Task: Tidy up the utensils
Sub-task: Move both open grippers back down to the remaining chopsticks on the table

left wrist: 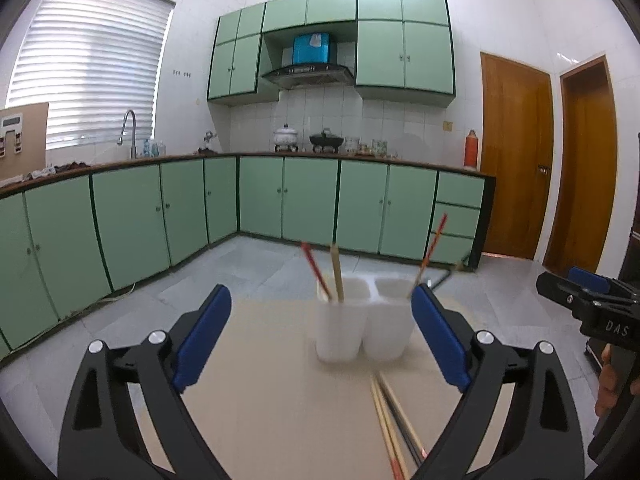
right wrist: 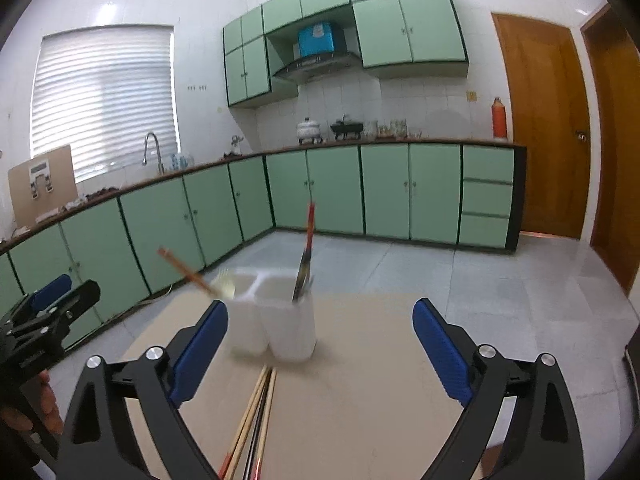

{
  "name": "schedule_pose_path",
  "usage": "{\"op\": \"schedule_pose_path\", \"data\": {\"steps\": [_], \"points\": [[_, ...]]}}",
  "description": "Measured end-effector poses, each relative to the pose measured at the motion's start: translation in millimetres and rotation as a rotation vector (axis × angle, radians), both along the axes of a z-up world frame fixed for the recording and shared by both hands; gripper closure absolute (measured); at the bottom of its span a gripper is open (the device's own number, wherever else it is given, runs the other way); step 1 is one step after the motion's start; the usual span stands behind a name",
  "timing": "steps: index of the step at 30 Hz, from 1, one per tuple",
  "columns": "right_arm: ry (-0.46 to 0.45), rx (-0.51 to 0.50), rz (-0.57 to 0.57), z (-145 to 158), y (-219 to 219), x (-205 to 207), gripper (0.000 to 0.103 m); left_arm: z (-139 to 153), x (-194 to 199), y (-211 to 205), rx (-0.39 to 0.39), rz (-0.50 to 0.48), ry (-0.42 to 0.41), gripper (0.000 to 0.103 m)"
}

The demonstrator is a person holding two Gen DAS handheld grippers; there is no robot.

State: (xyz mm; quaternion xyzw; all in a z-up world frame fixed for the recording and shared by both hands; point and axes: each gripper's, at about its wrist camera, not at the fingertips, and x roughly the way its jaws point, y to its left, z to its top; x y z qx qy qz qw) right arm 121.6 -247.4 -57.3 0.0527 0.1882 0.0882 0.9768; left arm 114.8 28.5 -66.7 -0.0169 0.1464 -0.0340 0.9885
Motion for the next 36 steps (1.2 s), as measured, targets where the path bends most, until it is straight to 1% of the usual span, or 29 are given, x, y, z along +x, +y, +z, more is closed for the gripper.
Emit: {"op": "schedule_pose_path", "data": {"steps": [7,9,14,17,20,23,25,28,30,36], "points": [[0.089,-0.036,0.012,-42.5,13.2,-27.0,0.011,-48.4,-19.9,4.6,0.034,-0.005,0.12,0.013],[0.119,-0.03,0.019,-54.3,15.6,-32.8,0.011,-63.2,-25.4,6.2,0.043,-0.006,0.156,0.013],[0.176,-0.038,0.034,-82.5,25.7,-44.5,0.011,-89.0,-39.2,3.4,0.058,-0.011,0.198,0.013],[0.185,-0.045,0.043,-94.9,28.0,-51.2,0.014,-98.5,-43.5,2.2,0.056,-0.013,0.209,0.013],[0.184,-0.048,0.048,-101.0,32.0,-56.6,0.017,-105.7,-47.2,3.6,0.049,-0.01,0.22,0.013],[0.195,-0.045,0.053,-111.1,34.1,-63.7,0.024,-112.5,-52.5,3.7,0.051,-0.009,0.225,0.013],[0.205,-0.056,0.058,-117.5,37.3,-66.4,0.03,-116.8,-55.4,2.3,0.055,-0.009,0.232,0.013],[0.231,-0.078,0.068,-128.2,41.7,-69.5,0.037,-120.7,-58.8,0.7,0.061,-0.009,0.243,0.013],[0.252,-0.081,0.075,-134.8,43.1,-71.3,0.04,-123.8,-61.2,0.1,0.064,-0.01,0.251,0.013],[0.302,-0.114,0.112,-151.8,56.0,-76.1,0.051,-130.7,-66.4,-3.4,0.071,-0.015,0.262,0.013]]}}
